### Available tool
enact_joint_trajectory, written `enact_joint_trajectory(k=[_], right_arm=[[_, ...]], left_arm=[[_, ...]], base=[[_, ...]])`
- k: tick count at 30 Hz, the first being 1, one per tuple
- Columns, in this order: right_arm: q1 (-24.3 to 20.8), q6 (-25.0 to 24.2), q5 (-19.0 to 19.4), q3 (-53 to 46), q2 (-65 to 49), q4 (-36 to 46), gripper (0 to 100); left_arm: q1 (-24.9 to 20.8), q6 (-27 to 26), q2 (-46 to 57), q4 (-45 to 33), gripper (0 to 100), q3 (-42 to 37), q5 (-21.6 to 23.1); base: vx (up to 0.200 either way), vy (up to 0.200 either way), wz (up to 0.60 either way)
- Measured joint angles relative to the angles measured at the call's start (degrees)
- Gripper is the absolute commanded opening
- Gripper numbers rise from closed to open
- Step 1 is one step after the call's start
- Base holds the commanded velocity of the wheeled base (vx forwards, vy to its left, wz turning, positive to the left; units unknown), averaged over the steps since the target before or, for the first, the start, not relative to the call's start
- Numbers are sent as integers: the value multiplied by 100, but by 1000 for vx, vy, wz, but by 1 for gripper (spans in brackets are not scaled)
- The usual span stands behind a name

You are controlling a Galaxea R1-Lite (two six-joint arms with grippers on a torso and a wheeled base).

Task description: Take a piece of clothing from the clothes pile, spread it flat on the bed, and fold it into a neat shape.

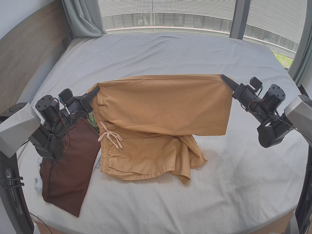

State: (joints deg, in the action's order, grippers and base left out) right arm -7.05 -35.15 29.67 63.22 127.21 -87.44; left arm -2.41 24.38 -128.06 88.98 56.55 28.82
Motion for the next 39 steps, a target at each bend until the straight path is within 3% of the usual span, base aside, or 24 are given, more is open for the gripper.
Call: enact_joint_trajectory(k=[8,24,39], right_arm=[[22,-49,5,528,460,98,0],[30,-119,-9,1938,1220,859,0],[41,-108,-12,3160,1753,1510,0]], left_arm=[[-22,129,-560,2,0,699,-391],[-12,688,-1163,2,0,1211,-422],[33,785,-1560,0,0,1775,-575]], base=[[0,0,0],[0,0,0],[0,0,0]])
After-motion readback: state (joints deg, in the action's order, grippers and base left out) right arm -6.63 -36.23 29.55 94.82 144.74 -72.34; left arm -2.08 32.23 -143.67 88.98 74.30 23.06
